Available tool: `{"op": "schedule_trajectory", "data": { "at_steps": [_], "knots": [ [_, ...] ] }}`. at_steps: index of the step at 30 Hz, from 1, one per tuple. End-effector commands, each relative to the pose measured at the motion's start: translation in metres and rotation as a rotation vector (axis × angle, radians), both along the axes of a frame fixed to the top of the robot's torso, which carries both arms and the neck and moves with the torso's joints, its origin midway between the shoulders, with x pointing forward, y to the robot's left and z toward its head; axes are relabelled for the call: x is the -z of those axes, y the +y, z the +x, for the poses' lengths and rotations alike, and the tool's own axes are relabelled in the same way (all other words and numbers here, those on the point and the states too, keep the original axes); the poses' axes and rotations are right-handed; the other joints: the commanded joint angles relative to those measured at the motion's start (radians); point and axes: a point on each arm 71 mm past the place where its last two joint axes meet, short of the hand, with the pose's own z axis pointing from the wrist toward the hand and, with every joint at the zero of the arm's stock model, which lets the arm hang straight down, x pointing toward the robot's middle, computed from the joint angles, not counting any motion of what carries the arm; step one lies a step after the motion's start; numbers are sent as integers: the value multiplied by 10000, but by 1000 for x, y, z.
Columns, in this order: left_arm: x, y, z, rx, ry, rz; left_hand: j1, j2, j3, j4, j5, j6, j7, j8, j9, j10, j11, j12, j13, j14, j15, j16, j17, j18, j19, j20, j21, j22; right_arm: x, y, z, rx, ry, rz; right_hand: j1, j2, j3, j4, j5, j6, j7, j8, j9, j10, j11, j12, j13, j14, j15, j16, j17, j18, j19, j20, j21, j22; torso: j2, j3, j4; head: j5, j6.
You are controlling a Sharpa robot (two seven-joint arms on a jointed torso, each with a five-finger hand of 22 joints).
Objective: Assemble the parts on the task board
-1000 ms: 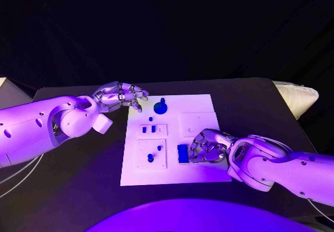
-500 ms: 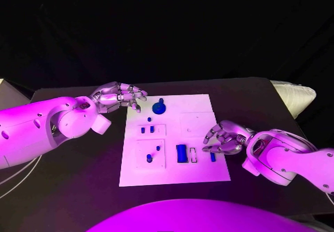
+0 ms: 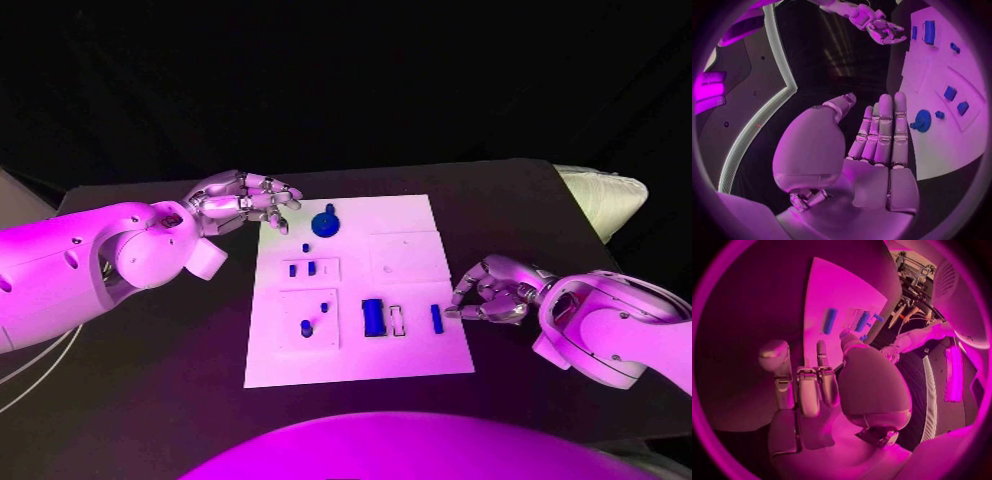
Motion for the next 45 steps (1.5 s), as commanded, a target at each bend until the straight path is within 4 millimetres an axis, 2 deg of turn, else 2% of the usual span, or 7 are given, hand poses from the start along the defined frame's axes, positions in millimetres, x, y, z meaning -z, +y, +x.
{"op": "schedule_trajectory", "data": {
  "at_steps": [1,26,31,33,36,39,45],
  "knots": [
    [-1,-2,-1,163,-18,-152,47,58,-20,57,24,-76,11,44,14,-75,15,66,14,-11,42,-44,9,132,60,-3,-35,-9,5,1,-5,-137,60,-1040,-383,98,-377,2,398,103,-41,41,57,743,-98,-81,2268,905,-67,-55,2071,208,-14,-55,-125,-53,15,15,12,-51,23],
    [-1,1,-1,140,5,-127,62,58,-41,79,25,-73,8,54,17,-79,14,80,17,-15,42,-46,14,131,72,-2,-59,-27,32,31,-8,-203,-308,-1746,-474,372,-1303,11,2,346,-173,288,242,815,-211,60,2345,954,-157,27,2251,171,134,-134,-11,48,20,0,12,-4,0],
    [0,1,-2,158,17,-126,61,60,-43,83,25,-72,8,55,18,-80,14,81,17,-16,43,-46,14,131,73,-2,-62,-29,37,38,-10,-430,-133,-1851,-98,413,-1438,-42,-12,333,-193,337,284,832,-230,98,2367,966,-177,51,2300,163,167,-157,17,84,17,-2,1,11,0],
    [0,0,-2,161,20,-124,61,60,-43,83,25,-72,8,55,18,-80,14,81,17,-16,43,-46,14,131,73,-2,-62,-29,41,40,-11,-592,-84,-2002,464,388,-1391,-206,31,288,-189,343,297,832,-231,101,2369,974,-182,67,2333,155,182,-166,39,111,17,0,7,18,0],
    [0,1,-2,160,27,-119,61,60,-43,83,25,-72,8,55,18,-80,14,81,17,-16,43,-46,14,131,73,-2,-62,-29,45,44,-12,-912,-121,-2406,1559,281,-934,-537,-449,237,-183,317,282,814,-232,71,2353,974,-186,69,2338,154,179,-172,6,120,15,6,12,5,0],
    [0,1,-2,154,31,-113,59,62,-48,92,25,-74,8,56,18,-83,14,83,17,-18,43,-48,15,131,75,-2,-67,-33,48,46,-12,-1166,-244,-2817,2181,159,-349,-648,-318,248,-147,240,209,793,-200,41,2338,970,-163,63,2328,155,171,-172,-24,135,15,8,10,11,0],
    [0,2,-2,153,37,-106,59,62,-48,92,25,-74,8,56,18,-83,14,83,17,-18,43,-48,15,131,75,-2,-67,-33,51,51,-12,-1421,-471,-3241,2394,-143,469,-528,-149,336,-117,132,87,775,-188,15,2324,971,-141,63,2333,154,167,-149,-65,169,13,10,0,-13,0]
  ]
}}
